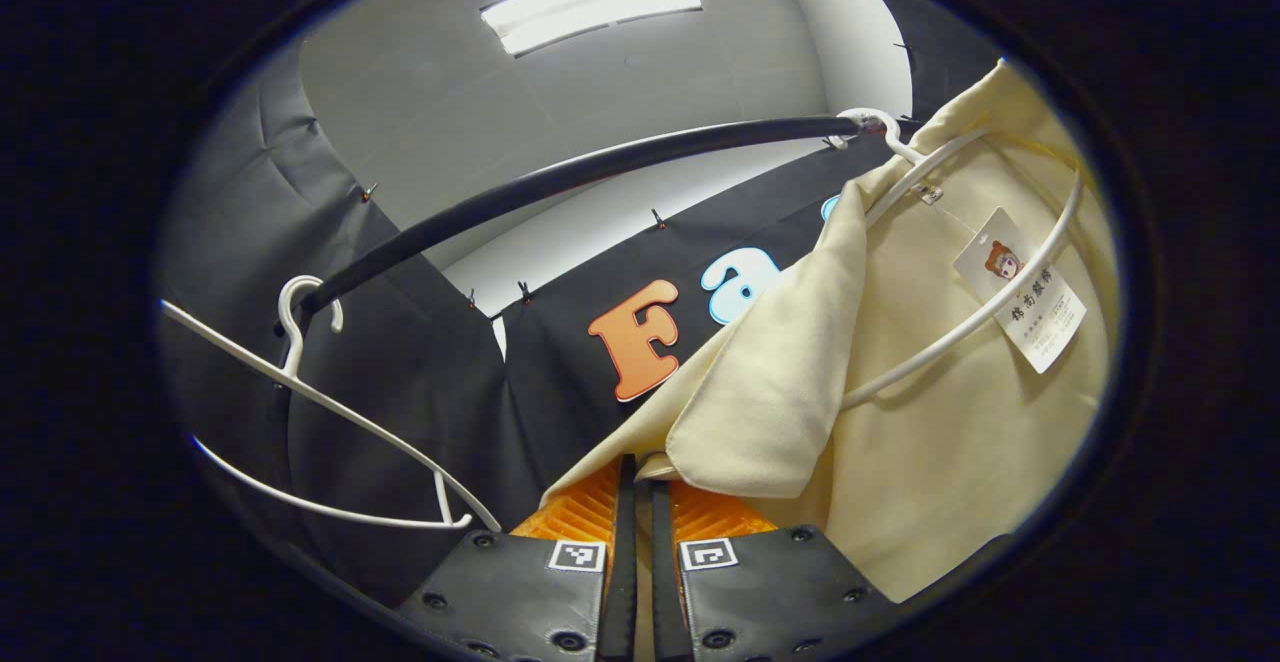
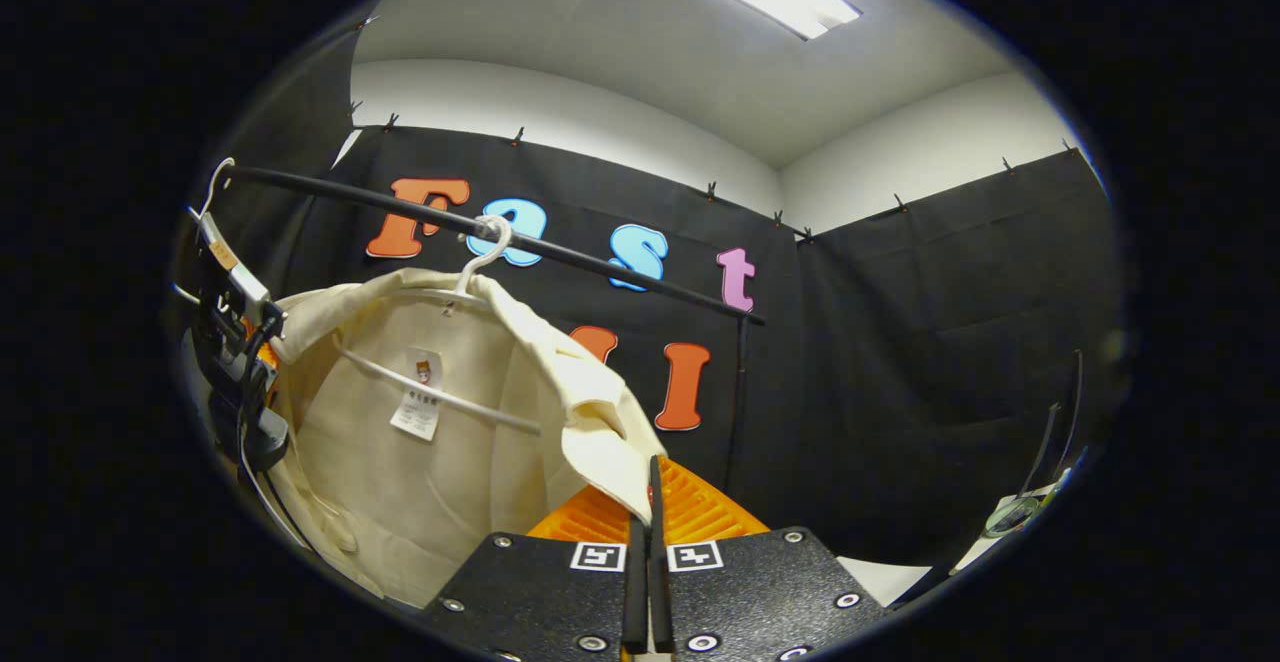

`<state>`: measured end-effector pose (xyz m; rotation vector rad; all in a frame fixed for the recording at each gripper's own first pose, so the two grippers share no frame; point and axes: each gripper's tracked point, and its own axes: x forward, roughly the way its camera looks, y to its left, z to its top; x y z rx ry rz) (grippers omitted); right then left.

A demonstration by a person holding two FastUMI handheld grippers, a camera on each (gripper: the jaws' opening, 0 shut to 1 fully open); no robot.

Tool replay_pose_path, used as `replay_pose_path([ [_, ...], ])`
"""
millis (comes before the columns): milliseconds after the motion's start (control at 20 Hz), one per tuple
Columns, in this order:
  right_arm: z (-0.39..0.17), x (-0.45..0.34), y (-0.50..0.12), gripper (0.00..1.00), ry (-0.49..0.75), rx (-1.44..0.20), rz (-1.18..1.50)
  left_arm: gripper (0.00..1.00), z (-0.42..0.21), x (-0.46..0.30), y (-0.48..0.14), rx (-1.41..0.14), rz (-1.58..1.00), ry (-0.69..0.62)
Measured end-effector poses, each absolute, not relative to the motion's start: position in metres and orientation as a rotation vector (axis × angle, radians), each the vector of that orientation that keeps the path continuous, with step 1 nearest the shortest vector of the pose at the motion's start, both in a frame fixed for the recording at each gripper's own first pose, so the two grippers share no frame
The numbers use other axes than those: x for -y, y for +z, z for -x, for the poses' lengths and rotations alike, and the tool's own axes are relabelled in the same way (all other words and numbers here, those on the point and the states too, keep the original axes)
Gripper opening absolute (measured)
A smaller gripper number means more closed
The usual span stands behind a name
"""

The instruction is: Grasp the clothes on the hanger with both hands and then place them into the laundry hamper below.

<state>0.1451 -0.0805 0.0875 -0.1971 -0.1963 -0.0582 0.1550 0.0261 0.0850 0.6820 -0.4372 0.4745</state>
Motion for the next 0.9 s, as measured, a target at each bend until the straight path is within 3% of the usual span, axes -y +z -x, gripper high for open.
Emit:
replay_pose_path([
  [400, -0.168, 0.119, 0.179, 0.01, -0.138, 0.335, 0.279, 0.13, -0.212, -0.031, 0.101, 0.382, -0.695, 0.407],
  [700, -0.223, 0.150, 0.238, 0.00, -0.181, 0.393, 0.305, 0.11, -0.238, -0.010, 0.111, 0.388, -0.700, 0.328],
  [900, -0.257, 0.160, 0.223, 0.00, -0.193, 0.371, 0.346, 0.11, -0.260, -0.004, 0.105, 0.340, -0.651, 0.296],
])
